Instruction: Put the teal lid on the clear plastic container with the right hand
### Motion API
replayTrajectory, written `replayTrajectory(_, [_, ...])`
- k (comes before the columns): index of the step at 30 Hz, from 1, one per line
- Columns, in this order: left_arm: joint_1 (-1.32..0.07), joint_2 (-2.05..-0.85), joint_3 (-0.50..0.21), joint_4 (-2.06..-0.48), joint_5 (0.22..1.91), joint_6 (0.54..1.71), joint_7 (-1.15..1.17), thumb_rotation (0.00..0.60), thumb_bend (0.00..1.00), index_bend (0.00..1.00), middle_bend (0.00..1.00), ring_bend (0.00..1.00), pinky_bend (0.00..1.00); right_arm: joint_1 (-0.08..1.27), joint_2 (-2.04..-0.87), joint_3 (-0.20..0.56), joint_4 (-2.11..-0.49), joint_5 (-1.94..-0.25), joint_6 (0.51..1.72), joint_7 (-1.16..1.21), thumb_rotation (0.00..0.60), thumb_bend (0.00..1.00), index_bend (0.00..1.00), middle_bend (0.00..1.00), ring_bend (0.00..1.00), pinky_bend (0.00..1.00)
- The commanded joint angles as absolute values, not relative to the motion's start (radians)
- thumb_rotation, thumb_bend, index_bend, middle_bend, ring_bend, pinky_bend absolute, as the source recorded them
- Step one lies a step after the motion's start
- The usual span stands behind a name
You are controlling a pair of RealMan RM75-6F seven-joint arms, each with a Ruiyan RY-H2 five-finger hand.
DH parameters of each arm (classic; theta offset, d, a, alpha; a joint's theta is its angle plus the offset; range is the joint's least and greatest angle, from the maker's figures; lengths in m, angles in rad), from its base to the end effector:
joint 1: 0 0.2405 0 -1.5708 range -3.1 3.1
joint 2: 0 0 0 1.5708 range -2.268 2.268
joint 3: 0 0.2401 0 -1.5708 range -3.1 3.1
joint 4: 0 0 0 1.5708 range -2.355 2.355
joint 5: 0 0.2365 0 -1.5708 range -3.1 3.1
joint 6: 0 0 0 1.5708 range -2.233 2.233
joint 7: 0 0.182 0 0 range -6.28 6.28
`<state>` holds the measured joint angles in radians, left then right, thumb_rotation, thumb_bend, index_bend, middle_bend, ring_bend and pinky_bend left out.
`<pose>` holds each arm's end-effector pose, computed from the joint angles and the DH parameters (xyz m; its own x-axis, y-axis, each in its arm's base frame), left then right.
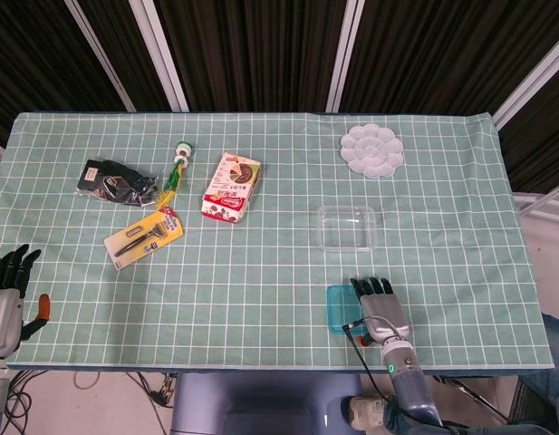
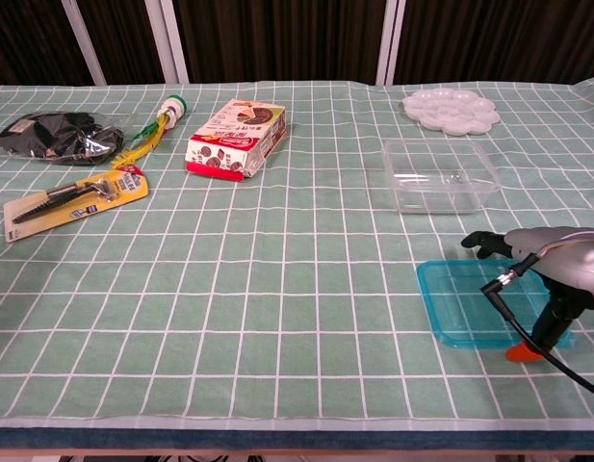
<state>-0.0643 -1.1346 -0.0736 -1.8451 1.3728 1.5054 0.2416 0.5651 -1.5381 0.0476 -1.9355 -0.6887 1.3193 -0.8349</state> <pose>-0.2739 0.2139 0.1150 0.3792 0.0116 0.9253 0.9188 0.1143 -0.3779 -0.1657 -0.2552 -0.0567 0.4394 -0.4827 0.7576 -0.8789 -0.0566 0.4736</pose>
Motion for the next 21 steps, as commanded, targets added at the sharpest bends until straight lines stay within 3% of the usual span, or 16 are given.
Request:
replayTrajectory(1, [-0.064,-1.135,-0.073,-1.845,1.373,1.506,0.242,0.600,0.54,0.08,0.00,0.00,0.00,0.566,-1.539,0.048,-1.935,-0.691,1.320,-0.834,0.600,0.16,0.00,0.15,0.00,0.00])
replayTrajectory(21, [-0.065,-1.134,-0.073,-1.845,1.372,1.505,0.241,0.600,0.54,0.09,0.00,0.00,0.00,0.587,-1.556,0.060,-1.929,-0.664,1.312,-0.852,0.600,0.15,0.00,0.15,0.00,0.00])
